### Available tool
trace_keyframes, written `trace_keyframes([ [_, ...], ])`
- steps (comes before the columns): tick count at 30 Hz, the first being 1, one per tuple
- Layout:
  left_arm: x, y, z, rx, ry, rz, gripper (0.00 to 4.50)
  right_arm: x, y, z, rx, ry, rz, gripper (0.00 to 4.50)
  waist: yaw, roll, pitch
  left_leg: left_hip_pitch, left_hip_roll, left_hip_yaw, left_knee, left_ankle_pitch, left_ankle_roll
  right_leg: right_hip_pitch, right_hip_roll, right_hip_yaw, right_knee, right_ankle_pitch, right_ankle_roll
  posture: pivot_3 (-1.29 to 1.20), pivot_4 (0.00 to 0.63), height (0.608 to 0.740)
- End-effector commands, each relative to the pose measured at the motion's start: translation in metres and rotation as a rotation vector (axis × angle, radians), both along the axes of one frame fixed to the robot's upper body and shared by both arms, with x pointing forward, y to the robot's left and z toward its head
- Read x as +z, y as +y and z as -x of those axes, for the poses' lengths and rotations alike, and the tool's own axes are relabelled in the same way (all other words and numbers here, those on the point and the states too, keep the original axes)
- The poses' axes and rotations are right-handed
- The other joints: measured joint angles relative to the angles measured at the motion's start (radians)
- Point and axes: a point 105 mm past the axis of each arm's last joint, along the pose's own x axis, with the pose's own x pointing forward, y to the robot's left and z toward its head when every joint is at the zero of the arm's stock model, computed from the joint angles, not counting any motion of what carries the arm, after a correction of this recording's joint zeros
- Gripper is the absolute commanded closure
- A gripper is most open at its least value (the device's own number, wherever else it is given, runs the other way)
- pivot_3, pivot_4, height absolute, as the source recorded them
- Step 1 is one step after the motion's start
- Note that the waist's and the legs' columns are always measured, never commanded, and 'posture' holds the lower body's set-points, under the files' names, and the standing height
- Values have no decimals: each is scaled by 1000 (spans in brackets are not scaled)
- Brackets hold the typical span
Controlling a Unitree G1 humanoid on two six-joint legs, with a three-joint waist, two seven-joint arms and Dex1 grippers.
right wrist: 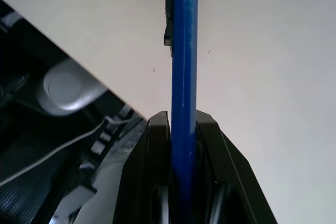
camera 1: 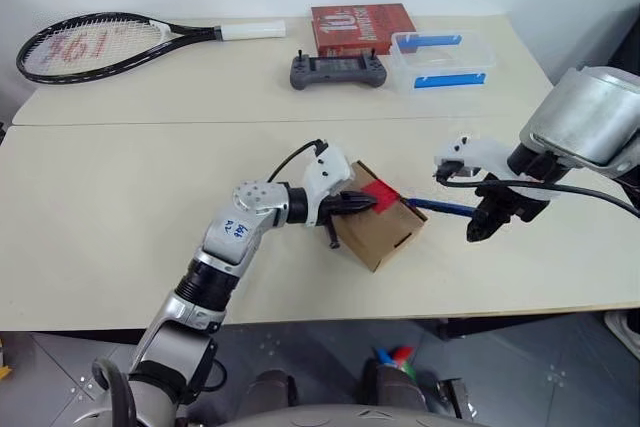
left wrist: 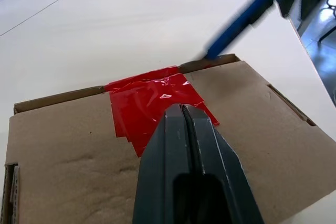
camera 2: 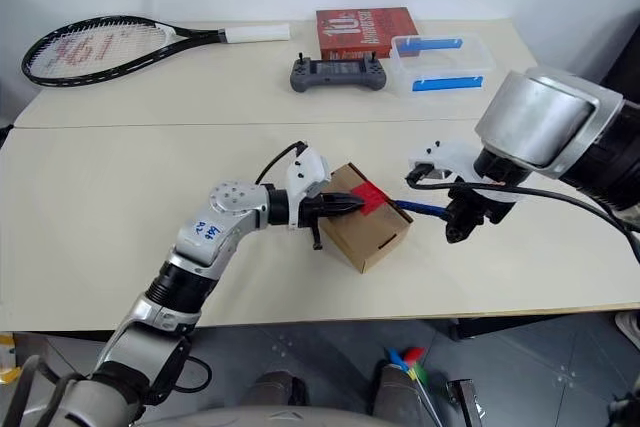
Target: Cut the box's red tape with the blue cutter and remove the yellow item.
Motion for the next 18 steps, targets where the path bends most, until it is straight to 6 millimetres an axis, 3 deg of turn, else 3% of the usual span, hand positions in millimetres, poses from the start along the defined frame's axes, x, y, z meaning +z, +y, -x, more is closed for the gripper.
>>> trace_keyframes([
  [1, -15, 0, 2, 13, 45, -33, 4500, 4, -4, 0, 0, -7, 6, 4340, -1, 0, 0, 0, 0, 0, 0, 0, 0, 0, 0, 0, 0, 0, 0, 0, 150, 740],
  [6, -16, 1, 3, 19, 46, -32, 4500, -1, -12, -13, -22, -31, 27, 4340, -2, 0, 0, 0, 0, 0, 1, 0, 0, 0, 0, 0, 0, 0, 0, 0, 150, 740],
  [9, -16, 3, 3, 26, 44, -35, 4500, 1, -12, -11, -19, -25, 18, 4340, 0, 0, 0, 0, 0, 0, 1, 0, 0, 0, 0, 0, 1, 0, 0, 0, 150, 740],
  [13, -17, 5, 4, 28, 47, -39, 4500, 15, -9, 0, 17, -37, -55, 4340, 0, 0, 0, 0, 0, 0, 1, 0, 0, 0, 0, 0, 0, 0, 0, 0, 150, 740],
  [18, -18, 12, 6, 21, 43, -53, 4500, 37, -21, 11, -29, -108, -197, 4340, -1, 0, 0, 0, 0, 0, 0, 0, 0, 0, 0, 0, -1, 0, 0, 0, 150, 740],
])
